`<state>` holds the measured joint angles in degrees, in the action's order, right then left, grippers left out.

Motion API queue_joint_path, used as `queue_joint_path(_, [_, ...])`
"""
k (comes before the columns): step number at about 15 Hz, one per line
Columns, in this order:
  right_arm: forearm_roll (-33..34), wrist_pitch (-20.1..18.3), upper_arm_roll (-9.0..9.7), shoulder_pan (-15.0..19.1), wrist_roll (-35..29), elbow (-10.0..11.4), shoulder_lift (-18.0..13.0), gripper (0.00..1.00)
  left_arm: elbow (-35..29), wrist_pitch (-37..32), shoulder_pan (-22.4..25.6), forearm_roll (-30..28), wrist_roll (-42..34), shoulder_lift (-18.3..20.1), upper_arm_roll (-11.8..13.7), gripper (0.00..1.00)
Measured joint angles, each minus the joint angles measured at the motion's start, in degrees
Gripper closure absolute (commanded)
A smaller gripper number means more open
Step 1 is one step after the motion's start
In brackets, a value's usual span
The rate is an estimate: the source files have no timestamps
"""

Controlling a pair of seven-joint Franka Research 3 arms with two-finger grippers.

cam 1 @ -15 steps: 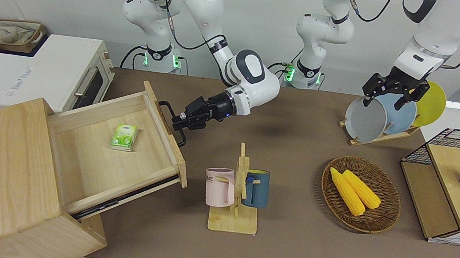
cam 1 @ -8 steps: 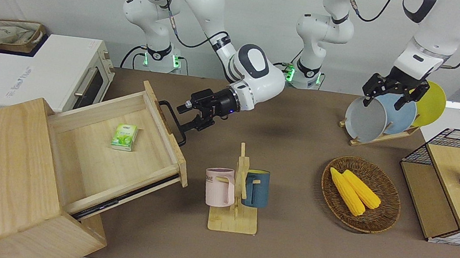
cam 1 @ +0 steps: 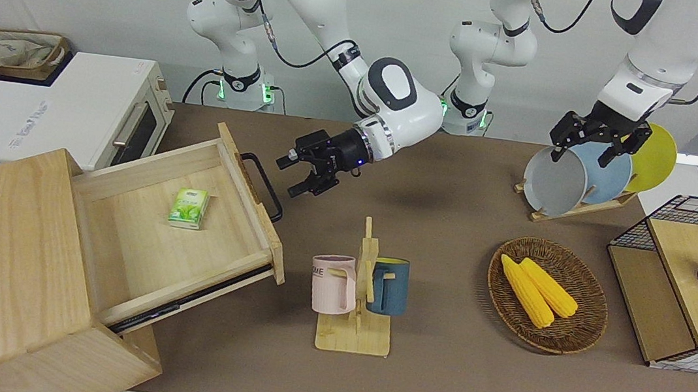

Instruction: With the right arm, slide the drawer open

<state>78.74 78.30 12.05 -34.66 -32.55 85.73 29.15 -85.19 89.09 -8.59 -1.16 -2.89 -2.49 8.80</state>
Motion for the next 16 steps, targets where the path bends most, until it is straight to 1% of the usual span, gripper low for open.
queue_joint_path(4, [-7.72, 0.20, 0.10, -0.19, -0.05, -4.53, -0.12, 0.017, 0.00, 0.00, 0.00, 0.00, 0.00, 0.00, 0.00, 0.00])
queue_joint_path(10, [-15.53, 0.47, 0.18, -0.18, -0.05, -9.75, -0.34, 0.017, 0.00, 0.00, 0.00, 0.00, 0.00, 0.00, 0.00, 0.00])
queue_joint_path(12, [-17.98, 0.47, 0.13, 0.13, -0.04, -10.94, -0.62, 0.017, 0.00, 0.00, 0.00, 0.00, 0.00, 0.00, 0.00, 0.00])
queue_joint_path(16, [-21.96, 0.46, 0.04, 1.04, -0.04, -12.11, -1.72, 0.017, 0.00, 0.00, 0.00, 0.00, 0.00, 0.00, 0.00, 0.00])
